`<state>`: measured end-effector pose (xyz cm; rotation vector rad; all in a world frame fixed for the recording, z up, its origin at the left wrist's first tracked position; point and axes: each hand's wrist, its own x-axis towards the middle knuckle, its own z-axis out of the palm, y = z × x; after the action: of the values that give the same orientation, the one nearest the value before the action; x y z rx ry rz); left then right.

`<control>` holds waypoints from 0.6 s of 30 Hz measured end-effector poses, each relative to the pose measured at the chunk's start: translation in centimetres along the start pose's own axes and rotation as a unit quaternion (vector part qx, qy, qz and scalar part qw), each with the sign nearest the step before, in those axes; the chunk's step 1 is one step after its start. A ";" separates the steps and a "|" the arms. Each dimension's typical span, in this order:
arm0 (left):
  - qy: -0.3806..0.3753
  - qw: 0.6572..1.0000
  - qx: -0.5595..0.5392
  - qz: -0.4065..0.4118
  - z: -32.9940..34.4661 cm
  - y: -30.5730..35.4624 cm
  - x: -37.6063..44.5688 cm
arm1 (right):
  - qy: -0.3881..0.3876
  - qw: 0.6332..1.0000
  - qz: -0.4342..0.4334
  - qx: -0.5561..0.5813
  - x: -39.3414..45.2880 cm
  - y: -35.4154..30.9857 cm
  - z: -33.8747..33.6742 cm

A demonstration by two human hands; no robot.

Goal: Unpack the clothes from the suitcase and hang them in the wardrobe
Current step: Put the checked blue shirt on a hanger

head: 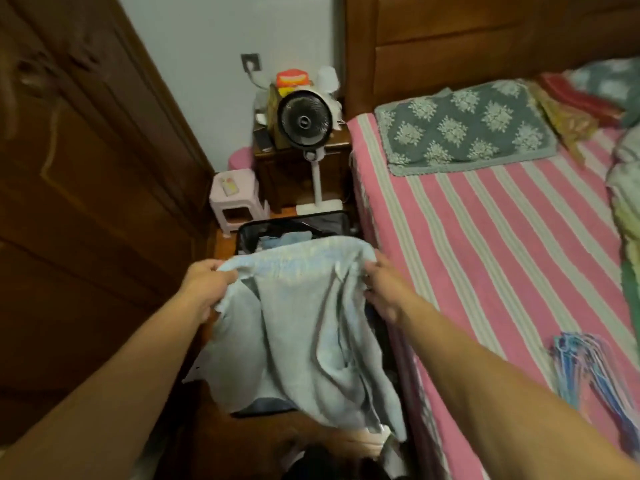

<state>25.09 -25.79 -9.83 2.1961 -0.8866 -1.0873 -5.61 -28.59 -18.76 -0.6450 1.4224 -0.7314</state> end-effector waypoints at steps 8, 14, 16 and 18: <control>-0.134 0.944 0.301 0.012 21.7 -7.6 2.1 | 0.163 0.963 0.175 -0.126 -5.5 19.2 -17.8; -0.168 0.871 0.459 0.045 33.1 -12.6 1.6 | 0.362 0.884 0.221 -0.199 -8.9 27.5 -30.0; -0.167 0.859 0.480 0.059 35.1 -13.2 0.7 | 0.409 0.859 0.216 -0.220 -8.9 28.8 -33.1; -0.197 0.831 0.511 0.094 36.5 -13.3 0.0 | 0.454 0.829 0.225 -0.236 -8.8 30.4 -36.0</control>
<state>-0.84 -23.25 -38.66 2.5785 -2.2348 -1.1122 -39.70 -1.33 -38.67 -0.2765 2.5842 -0.2754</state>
